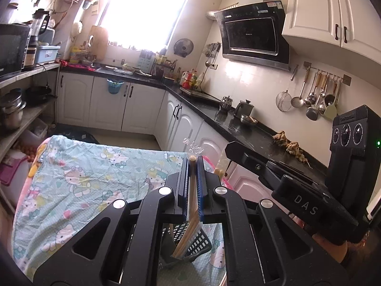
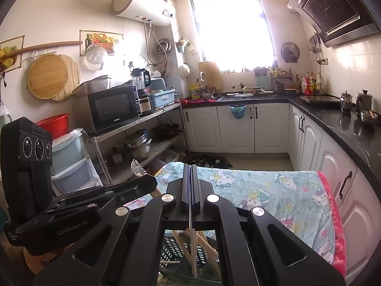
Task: Organize utensils
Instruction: 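Lower both chopsticks upright into the caddy and open both tools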
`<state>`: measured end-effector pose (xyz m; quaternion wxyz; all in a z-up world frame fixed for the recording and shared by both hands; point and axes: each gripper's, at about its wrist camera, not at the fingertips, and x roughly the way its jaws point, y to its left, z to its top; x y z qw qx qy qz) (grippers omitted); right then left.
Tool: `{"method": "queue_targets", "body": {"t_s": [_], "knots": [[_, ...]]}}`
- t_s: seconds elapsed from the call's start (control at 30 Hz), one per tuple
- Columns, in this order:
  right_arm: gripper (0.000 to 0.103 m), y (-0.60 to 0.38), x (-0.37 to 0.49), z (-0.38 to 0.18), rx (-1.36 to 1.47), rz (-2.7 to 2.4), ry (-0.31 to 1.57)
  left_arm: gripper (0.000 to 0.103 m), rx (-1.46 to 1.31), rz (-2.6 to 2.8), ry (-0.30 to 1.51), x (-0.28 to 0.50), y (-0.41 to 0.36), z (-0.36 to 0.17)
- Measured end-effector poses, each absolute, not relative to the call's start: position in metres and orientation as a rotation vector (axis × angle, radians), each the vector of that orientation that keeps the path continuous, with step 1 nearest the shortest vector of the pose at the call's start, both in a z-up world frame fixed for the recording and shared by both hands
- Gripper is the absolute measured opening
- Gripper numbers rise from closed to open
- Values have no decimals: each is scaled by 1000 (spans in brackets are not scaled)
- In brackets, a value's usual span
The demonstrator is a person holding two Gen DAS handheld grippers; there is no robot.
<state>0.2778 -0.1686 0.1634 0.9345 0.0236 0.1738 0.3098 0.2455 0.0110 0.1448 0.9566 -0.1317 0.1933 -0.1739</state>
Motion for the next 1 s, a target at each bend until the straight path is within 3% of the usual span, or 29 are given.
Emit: {"method": "queue_targets", "body": {"t_s": [0.5,0.87,1.0], "knots": [[1,-165,280,157,99,637,295,3,-253,-363,383,256,12,147],[1,-167,286,129,94,615,408,4,-280,-383,470,262,12,121],[2,-168,286,121,86,608,448,12,-275,-388,482,260,9,116]]}}
